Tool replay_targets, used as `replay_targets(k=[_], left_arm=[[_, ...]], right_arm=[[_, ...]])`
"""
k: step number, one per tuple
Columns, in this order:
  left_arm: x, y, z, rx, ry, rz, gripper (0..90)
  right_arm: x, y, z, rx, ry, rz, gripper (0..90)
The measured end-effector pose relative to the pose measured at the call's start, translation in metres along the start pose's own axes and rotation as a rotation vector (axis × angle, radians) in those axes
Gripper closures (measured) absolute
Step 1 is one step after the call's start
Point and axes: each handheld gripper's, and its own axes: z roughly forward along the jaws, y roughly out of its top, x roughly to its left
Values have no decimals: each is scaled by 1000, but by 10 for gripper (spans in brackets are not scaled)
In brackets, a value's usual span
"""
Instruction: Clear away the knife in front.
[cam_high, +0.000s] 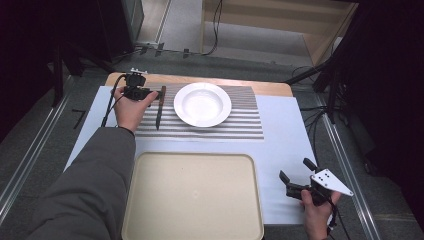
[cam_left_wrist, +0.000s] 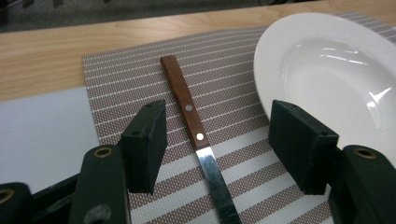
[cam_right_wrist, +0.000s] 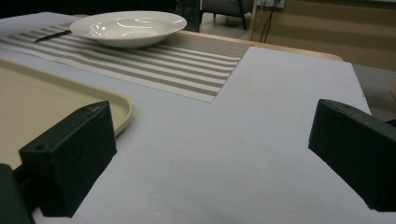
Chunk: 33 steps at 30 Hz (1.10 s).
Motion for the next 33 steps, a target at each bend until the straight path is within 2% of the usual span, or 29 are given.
replay_targets(k=[2,3,4,7,10,12,13,15,17,19,25,27,28,29,33], left_arm=[[0,1,3,9,-2,-9,389],[-1,2,12,49,16,-13,406],[-1,2,12,49,16,-13,414],[-2,5,27,119,26,-44,434],[-3,5,32,133,31,-55,480],[-2,5,38,159,46,-52,487],[-1,4,44,193,52,-58,538],[-1,4,46,198,51,-62,548],[-2,3,51,212,42,-65,605],[-4,3,54,220,52,-82,626],[-7,2,61,241,94,-78,635],[-8,2,62,235,110,-77,662],[-9,2,62,237,125,-70,671],[-10,1,63,241,145,-51,732],[-10,1,62,244,152,-22,757]], right_arm=[[0,0,0,-1,0,-1,0],[0,0,0,-2,0,1,0],[0,0,0,-2,0,1,0],[-1,0,0,-6,3,8,0],[-1,0,0,-5,0,11,0],[-1,0,0,-6,2,9,0],[-1,0,0,-6,3,5,0],[-1,0,0,-7,2,7,0],[-1,0,0,-6,0,11,0],[-1,0,0,-7,1,9,0],[-1,0,0,-5,-1,8,0],[-1,0,0,-5,-2,7,0],[-1,-1,0,-5,-1,8,0],[-1,-1,0,-4,-2,7,0],[-1,-1,0,-2,-2,5,0]])
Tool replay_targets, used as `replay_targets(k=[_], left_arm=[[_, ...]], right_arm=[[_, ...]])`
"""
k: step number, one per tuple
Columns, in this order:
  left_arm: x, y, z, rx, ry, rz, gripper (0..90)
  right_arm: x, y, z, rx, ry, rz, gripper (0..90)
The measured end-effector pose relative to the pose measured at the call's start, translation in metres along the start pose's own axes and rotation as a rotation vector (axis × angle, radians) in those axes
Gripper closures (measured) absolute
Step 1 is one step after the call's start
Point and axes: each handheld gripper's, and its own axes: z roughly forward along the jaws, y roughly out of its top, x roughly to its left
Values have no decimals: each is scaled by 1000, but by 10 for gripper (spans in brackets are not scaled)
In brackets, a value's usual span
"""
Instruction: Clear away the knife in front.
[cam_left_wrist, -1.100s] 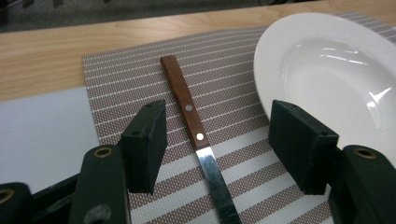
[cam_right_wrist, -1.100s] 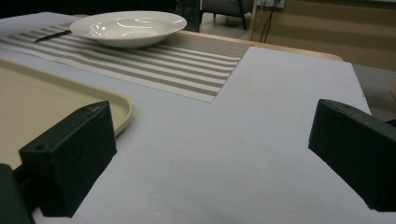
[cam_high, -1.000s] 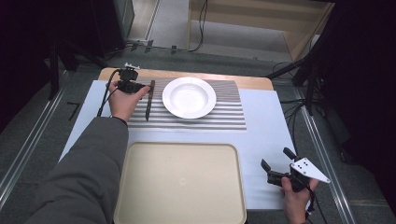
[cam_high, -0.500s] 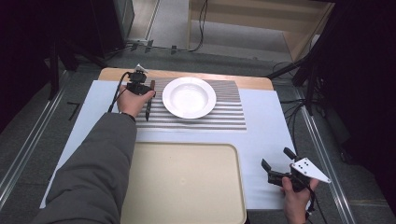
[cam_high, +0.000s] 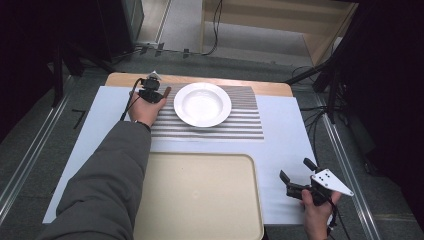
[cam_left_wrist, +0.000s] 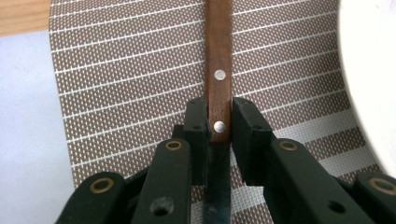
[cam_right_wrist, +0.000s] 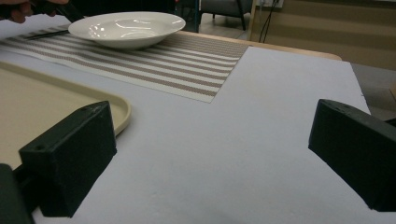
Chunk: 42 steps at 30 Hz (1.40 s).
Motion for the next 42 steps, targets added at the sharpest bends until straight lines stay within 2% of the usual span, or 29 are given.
replay_targets(k=[2,9,16,28,30,38,42], left_arm=[[1,-1,-1,0,-11,8,760],[8,-7,-7,-19,-30,-17,762],[14,-8,-22,-37,-56,-20,763],[10,-22,-52,-64,-98,17,762],[9,-27,-58,-66,-121,17,762],[1,-41,-72,-71,-154,49,762],[-2,-49,-76,-67,-195,46,763]], right_arm=[[0,0,0,0,-1,-1,0],[0,0,0,-2,2,2,0],[-1,0,0,-4,3,5,0],[-2,0,0,-5,16,3,0],[-2,0,0,-4,16,3,0],[-1,0,0,2,16,-3,0],[-1,0,0,6,16,-4,0]])
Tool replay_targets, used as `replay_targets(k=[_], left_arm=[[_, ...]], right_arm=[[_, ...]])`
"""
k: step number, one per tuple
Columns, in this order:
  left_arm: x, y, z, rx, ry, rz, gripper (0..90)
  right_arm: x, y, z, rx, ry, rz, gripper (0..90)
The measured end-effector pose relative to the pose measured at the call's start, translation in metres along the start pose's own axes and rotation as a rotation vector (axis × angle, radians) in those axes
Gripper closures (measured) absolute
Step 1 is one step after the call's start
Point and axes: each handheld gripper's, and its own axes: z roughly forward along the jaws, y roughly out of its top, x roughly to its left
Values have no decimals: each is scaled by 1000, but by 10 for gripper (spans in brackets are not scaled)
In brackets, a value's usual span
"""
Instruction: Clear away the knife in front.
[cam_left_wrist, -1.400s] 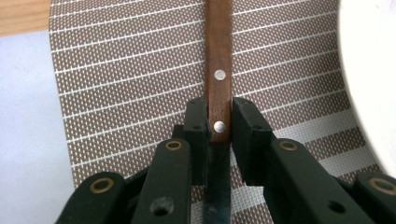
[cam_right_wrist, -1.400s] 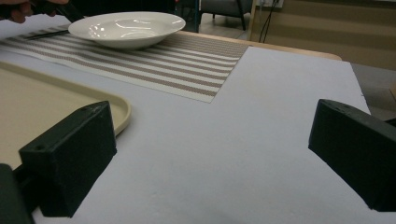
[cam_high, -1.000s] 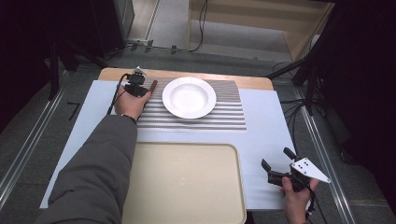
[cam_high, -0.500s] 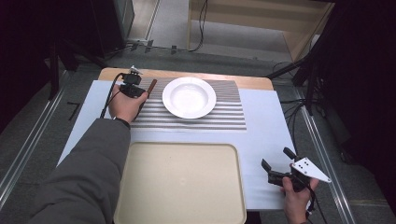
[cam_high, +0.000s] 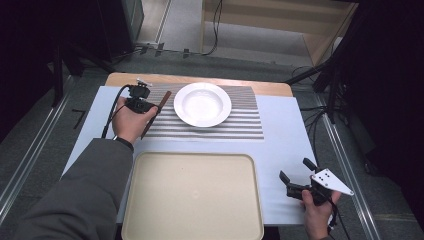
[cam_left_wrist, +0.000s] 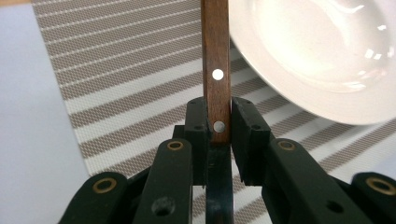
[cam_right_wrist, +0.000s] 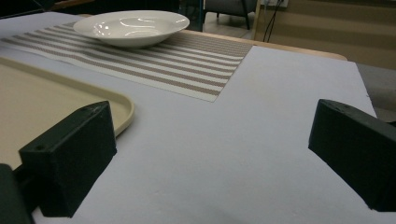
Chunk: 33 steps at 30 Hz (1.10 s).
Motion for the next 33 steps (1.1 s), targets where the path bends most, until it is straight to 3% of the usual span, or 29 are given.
replay_targets(k=[5,10,14,33], left_arm=[[-6,-8,-8,-14,-30,-2,763],[-14,-16,-15,-14,-24,38,763],[-18,-25,-24,-27,-55,46,762],[-39,-67,-47,-48,-81,100,762]], right_arm=[[0,0,0,1,3,-2,0],[0,0,1,2,4,-4,0],[0,0,1,1,5,-8,0],[0,0,1,3,6,-16,0]])
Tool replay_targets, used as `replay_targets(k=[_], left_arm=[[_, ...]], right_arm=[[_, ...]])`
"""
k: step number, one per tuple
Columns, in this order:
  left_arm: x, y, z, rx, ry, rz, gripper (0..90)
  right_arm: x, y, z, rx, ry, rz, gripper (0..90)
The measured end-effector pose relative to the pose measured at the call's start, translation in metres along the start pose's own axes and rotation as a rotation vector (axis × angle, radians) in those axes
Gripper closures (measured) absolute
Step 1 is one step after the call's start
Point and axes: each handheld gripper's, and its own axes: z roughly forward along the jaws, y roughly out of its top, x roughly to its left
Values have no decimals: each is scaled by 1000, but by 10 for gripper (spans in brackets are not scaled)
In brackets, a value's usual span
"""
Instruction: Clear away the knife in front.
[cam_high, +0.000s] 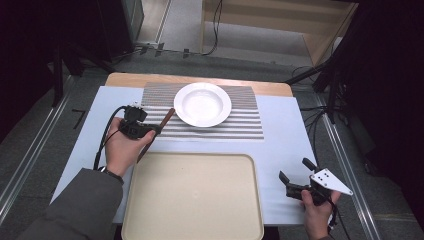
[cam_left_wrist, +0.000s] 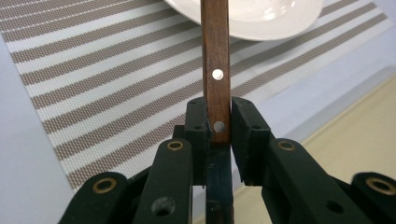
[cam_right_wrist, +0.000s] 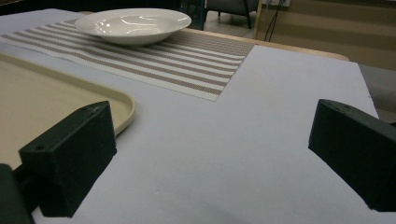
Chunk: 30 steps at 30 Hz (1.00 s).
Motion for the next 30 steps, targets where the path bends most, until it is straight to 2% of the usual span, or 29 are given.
replay_targets(k=[6,9,18,30], left_arm=[[-8,-17,-6,-8,-20,3,762],[-17,-29,-9,-7,-20,20,763],[-28,-47,-17,-10,-41,32,763],[-43,-79,-26,-8,-48,28,763]], right_arm=[[0,0,0,2,-1,0,0],[0,0,0,2,-1,0,0],[1,0,0,3,-3,-1,0],[1,0,0,4,-9,0,0]])
